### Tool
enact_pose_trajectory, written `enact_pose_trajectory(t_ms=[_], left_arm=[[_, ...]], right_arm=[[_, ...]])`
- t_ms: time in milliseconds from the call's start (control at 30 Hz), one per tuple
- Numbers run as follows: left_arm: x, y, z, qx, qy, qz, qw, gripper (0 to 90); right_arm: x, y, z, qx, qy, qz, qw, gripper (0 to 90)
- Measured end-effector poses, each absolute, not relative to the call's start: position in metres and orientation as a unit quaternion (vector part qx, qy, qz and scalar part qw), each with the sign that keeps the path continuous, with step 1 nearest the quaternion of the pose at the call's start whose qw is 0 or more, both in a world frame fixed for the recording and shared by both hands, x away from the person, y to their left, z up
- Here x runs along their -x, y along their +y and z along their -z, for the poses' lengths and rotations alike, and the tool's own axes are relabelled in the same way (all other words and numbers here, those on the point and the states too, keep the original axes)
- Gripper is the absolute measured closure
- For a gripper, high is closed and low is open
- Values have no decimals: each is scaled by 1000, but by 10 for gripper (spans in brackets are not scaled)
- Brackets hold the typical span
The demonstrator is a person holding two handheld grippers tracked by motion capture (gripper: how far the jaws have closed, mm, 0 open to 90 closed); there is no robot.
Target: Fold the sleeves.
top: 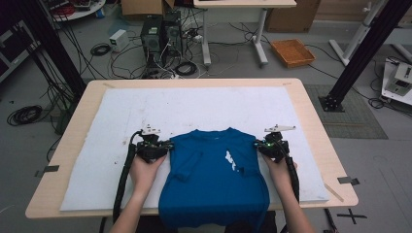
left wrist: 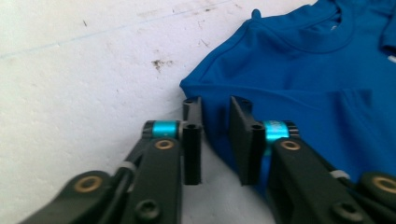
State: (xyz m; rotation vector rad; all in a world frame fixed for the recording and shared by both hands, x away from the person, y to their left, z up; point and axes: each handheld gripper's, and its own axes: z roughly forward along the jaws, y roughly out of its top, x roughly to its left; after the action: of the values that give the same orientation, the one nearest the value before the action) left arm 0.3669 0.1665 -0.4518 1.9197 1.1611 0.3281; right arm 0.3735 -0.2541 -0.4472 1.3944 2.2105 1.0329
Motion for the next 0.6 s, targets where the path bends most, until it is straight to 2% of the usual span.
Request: enact_pose_trajectory(t_ms=[67,367,400,433,467,533,600], left_arm=[[-367,166,452,-765,465,-136,424,877],[-370,168,450,-761,468,-147,425,880],[-370,168,449,-757,473,-150,425,838],[-370,170,448,-750,480,-149,430,711],[-369,172,447,-747,479,-142,439,647],[-366,176,441,-744,471,-153,448,529],[-361,180,435,-746,452,-170,458,475]], right_arm=[[-373,-254,447,-490,775,-362,166,895],[-369,-258,445,-499,765,-367,176,887],[-369,-258,445,-496,766,-369,176,845],[-369,-258,444,-493,766,-372,180,774],[-368,-259,443,-493,764,-375,181,727],[-366,-262,439,-491,759,-387,183,676],[-363,-266,433,-491,751,-401,185,574]])
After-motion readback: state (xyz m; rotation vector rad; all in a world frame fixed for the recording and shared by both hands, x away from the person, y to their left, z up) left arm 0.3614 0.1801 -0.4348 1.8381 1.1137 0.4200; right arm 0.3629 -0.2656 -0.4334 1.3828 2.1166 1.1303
